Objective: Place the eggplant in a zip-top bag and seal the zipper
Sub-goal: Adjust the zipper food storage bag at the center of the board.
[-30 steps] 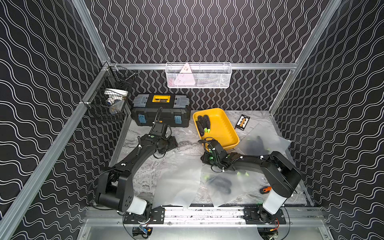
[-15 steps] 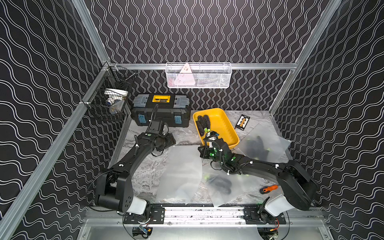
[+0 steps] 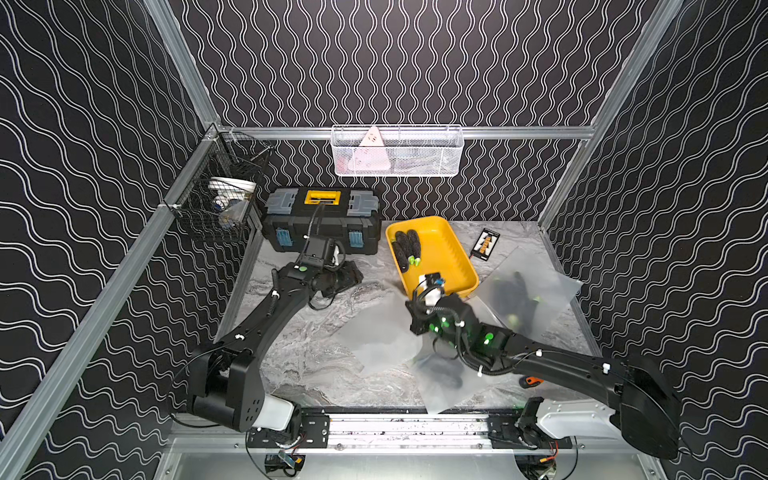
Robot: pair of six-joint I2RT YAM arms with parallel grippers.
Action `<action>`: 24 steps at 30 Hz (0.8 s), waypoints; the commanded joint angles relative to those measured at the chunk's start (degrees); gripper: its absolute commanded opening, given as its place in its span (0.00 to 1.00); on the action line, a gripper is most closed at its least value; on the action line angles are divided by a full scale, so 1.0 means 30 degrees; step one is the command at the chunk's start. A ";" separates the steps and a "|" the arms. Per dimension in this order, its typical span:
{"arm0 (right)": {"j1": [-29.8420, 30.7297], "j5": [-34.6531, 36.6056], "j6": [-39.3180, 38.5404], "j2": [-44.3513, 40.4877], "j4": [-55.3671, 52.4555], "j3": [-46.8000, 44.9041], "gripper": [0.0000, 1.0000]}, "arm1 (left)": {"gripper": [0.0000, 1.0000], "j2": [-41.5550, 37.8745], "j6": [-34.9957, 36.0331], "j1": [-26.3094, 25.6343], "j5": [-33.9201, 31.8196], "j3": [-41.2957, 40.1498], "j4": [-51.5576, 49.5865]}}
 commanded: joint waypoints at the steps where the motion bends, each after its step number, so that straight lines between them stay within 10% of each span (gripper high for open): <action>1: 0.1499 0.2148 -0.0627 0.0510 -0.0614 -0.0936 0.00 | 0.69 0.0146 -0.1247 -0.1298 0.0531 -0.0460 0.0818; 24: 0.2611 0.4385 0.1413 -0.1565 0.1682 -0.3495 0.00 | 0.67 0.2381 -0.7133 -0.4058 0.0476 -0.3969 0.6785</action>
